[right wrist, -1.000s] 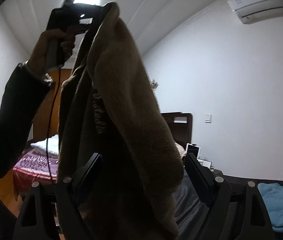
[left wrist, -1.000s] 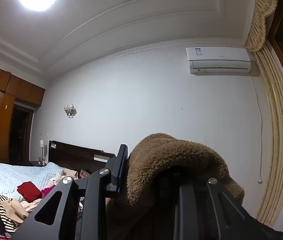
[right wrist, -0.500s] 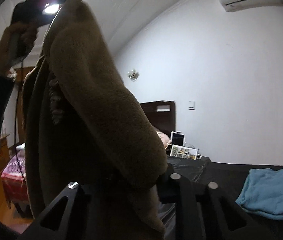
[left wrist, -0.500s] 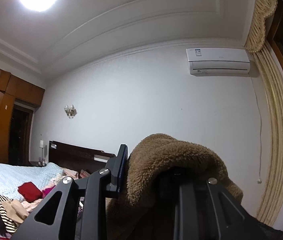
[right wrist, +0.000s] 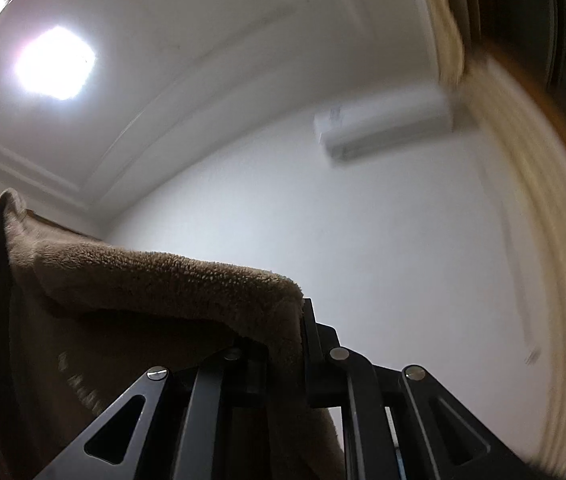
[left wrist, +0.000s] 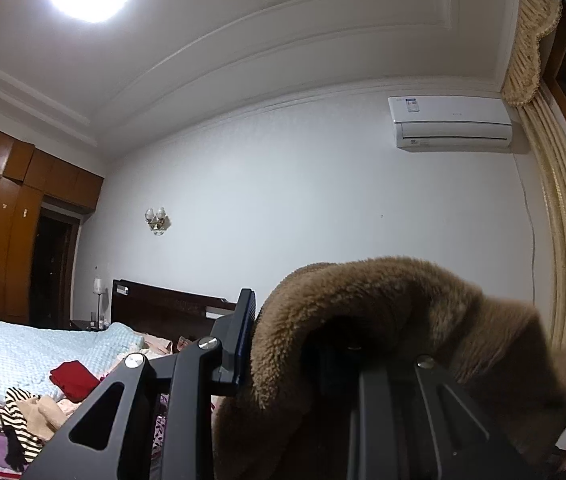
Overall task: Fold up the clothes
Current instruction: 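Lower the held blanket with both grippers back toward the bed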
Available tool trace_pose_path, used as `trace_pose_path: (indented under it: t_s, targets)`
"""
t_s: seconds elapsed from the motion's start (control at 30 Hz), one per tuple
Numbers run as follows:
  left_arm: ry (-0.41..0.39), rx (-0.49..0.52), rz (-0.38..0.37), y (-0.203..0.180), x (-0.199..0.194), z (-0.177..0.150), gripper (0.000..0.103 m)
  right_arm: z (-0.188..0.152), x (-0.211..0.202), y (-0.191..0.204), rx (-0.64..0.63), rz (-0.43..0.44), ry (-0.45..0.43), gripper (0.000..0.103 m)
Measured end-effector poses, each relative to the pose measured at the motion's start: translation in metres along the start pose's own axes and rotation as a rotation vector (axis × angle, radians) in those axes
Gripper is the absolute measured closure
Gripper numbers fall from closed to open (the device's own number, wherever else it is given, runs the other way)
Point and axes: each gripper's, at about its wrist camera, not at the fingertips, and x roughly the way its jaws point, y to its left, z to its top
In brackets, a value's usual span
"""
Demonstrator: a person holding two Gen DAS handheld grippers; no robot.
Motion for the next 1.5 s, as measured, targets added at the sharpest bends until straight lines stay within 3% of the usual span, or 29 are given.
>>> trace_pose_path:
  t_s: [0.17, 0.3, 0.53, 0.8, 0.93, 1.17, 1.37, 1.5]
  targets:
    - [-0.017, 0.01, -0.053, 0.01, -0.02, -0.002, 0.073, 0.057, -0.01, 0.021, -0.099, -0.096, -0.152, 0.091]
    - [0.025, -0.013, -0.14, 0.023, -0.029, -0.009, 0.072, 0.096, -0.013, 0.046, -0.164, -0.168, -0.256, 0.091]
    - [0.053, -0.085, -0.217, 0.043, -0.041, -0.03, 0.073, 0.121, -0.016, 0.084, -0.277, -0.238, -0.363, 0.091]
    - [-0.149, -0.086, -0.09, 0.047, -0.096, -0.034, 0.073, 0.121, -0.036, 0.109, -0.384, -0.31, -0.486, 0.09]
    - [-0.212, -0.092, -0.085, 0.046, -0.114, -0.017, 0.073, 0.128, -0.047, 0.104, -0.385, -0.318, -0.506, 0.09]
    - [-0.244, -0.039, -0.069, 0.027, -0.12, -0.008, 0.072, 0.138, -0.058, 0.091, -0.386, -0.364, -0.536, 0.09]
    - [-0.167, -0.01, -0.055, 0.016, -0.083, -0.012, 0.072, 0.118, -0.03, 0.088, -0.417, -0.385, -0.445, 0.09]
    - [-0.058, 0.009, -0.032, 0.006, -0.031, -0.027, 0.071, 0.068, 0.02, 0.084, -0.444, -0.378, -0.295, 0.09]
